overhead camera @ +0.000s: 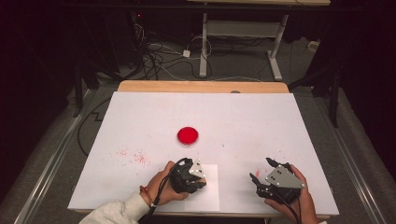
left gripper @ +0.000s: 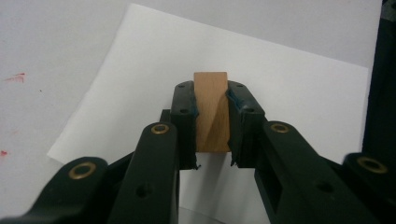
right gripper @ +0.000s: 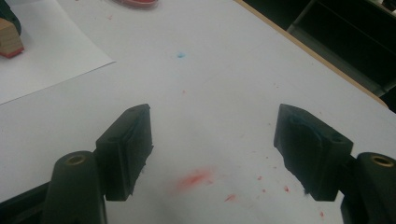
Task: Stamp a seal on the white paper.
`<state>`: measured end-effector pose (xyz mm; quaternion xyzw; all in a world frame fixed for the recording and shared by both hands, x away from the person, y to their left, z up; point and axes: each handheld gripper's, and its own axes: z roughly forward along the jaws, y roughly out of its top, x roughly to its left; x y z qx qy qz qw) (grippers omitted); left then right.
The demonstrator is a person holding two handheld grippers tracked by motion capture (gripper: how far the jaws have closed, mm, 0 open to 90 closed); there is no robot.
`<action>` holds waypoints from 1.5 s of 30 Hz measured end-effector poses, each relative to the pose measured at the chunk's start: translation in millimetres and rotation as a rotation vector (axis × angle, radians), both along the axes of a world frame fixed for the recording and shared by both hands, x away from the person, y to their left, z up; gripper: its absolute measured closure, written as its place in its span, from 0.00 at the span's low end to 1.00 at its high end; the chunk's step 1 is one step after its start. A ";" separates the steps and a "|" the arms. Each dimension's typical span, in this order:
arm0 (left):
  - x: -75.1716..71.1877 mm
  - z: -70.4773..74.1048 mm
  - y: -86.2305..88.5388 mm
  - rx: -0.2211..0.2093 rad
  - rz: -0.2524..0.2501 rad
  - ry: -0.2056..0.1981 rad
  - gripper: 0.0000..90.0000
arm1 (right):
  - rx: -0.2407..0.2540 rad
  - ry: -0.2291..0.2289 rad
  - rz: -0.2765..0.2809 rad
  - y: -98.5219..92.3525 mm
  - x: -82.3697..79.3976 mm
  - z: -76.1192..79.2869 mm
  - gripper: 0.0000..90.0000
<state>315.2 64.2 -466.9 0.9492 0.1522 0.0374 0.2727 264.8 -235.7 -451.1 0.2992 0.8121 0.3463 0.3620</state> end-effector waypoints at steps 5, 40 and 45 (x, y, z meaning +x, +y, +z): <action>0.9 0.3 -2.1 0.016 -0.001 0.007 0.82 | 0.000 -0.001 0.003 -0.3 0.5 0.1 0.31; 2.7 1.0 -4.9 0.040 -0.007 0.016 0.82 | 0.001 0.018 0.020 1.0 2.8 -0.9 0.31; 2.9 0.9 -4.7 0.038 -0.007 0.017 0.82 | 0.004 0.017 0.023 2.0 1.9 -0.6 0.31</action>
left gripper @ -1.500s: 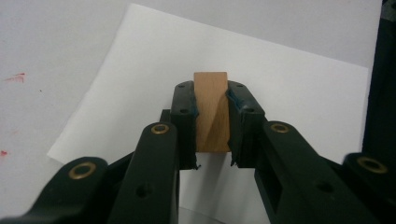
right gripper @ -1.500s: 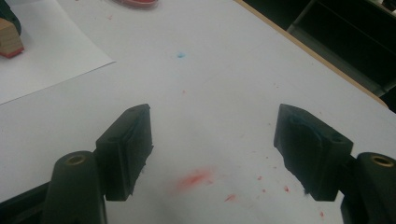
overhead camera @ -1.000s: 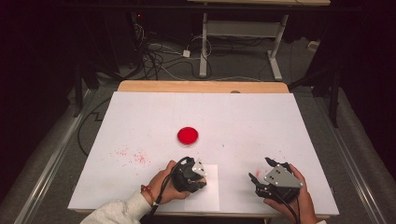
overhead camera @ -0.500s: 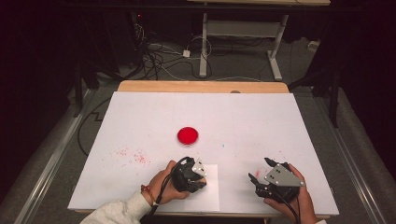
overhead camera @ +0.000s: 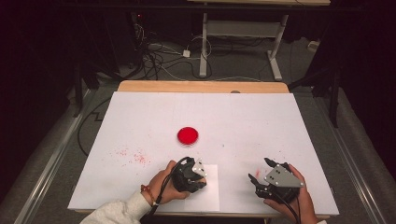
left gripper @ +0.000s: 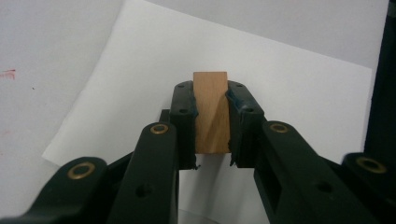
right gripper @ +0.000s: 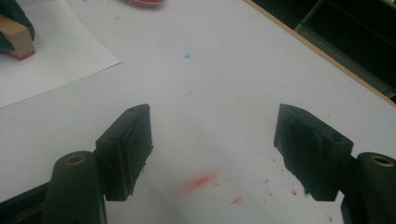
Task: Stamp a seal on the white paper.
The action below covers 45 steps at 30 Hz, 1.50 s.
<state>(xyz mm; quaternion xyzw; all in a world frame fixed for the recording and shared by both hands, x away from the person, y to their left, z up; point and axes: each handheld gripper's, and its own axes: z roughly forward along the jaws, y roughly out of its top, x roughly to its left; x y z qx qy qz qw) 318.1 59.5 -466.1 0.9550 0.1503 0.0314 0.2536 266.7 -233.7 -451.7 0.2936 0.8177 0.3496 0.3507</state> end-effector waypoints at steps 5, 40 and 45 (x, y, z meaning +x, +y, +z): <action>-0.6 0.3 1.2 -0.010 -0.006 -0.007 0.82 | 0.000 -0.001 0.001 0.1 0.3 0.1 0.31; 3.3 43.4 49.0 -0.147 0.104 -0.118 0.82 | 0.010 -0.020 0.003 -3.2 -2.5 4.3 0.31; 5.5 43.1 54.7 -0.158 0.132 -0.120 0.82 | 0.014 -0.024 0.002 -2.1 -1.3 5.0 0.31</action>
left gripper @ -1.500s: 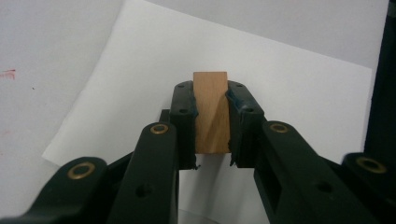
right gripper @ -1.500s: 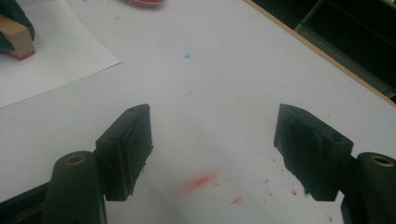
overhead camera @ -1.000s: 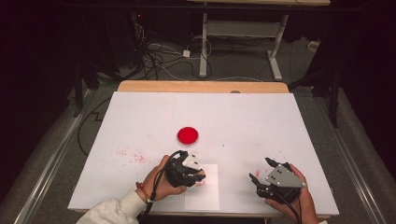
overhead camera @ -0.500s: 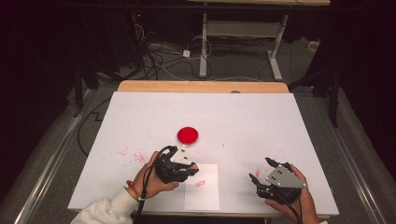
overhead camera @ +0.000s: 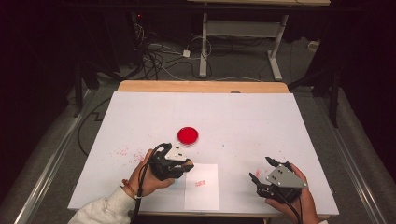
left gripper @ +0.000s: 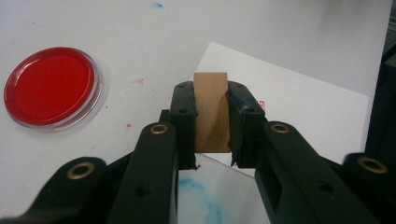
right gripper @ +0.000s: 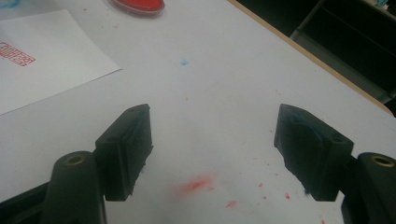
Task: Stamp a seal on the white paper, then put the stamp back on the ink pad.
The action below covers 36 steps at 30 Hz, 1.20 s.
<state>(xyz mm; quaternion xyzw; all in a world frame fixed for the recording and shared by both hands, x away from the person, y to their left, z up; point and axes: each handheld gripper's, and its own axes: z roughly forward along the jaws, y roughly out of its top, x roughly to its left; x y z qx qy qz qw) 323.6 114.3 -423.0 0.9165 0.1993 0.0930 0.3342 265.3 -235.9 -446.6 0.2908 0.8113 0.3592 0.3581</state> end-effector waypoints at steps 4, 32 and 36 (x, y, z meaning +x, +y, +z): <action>3.4 1.0 5.5 -0.005 0.017 -0.003 0.82 | 0.000 0.003 0.006 1.4 2.3 -0.5 0.31; 45.4 10.4 22.1 -0.036 0.109 -0.020 0.82 | 0.005 -0.005 0.004 0.1 2.9 0.2 0.31; 55.5 15.5 17.4 -0.026 0.103 -0.029 0.82 | 0.001 0.005 0.005 1.1 2.6 -1.6 0.31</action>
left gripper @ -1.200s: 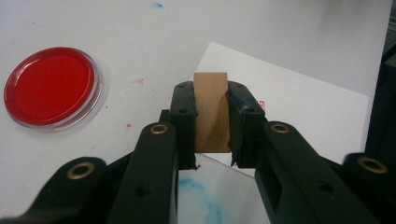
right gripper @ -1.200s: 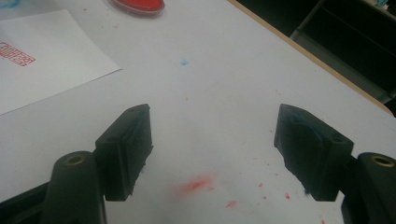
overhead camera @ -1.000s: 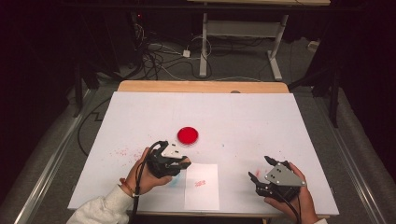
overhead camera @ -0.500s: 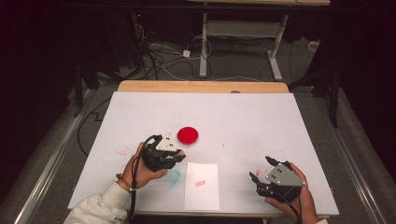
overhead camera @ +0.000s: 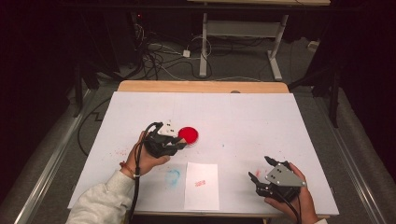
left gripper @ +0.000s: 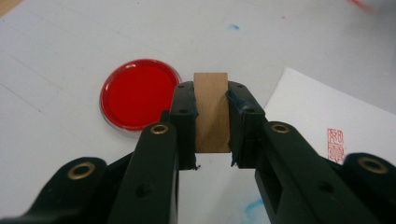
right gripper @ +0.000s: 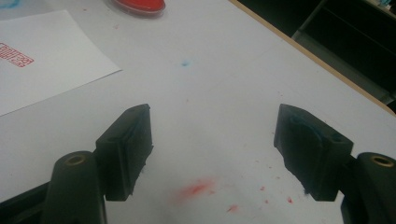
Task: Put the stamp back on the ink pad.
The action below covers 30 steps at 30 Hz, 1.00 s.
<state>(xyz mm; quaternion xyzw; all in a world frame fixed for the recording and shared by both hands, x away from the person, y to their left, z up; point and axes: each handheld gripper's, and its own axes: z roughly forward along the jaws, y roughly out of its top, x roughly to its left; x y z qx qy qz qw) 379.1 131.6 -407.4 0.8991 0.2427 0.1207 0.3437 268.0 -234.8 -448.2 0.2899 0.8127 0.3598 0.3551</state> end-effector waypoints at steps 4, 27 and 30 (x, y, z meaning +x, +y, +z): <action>12.0 1.7 -8.2 0.013 0.001 0.004 0.82 | -0.004 0.001 0.001 -1.9 0.1 -1.1 0.31; 75.3 -33.4 -31.6 0.132 0.078 0.134 0.81 | -0.014 0.027 0.006 0.2 0.2 -5.4 0.31; 78.7 -36.8 -31.5 0.133 0.089 0.143 0.81 | -0.015 0.027 0.007 0.3 0.4 -5.6 0.31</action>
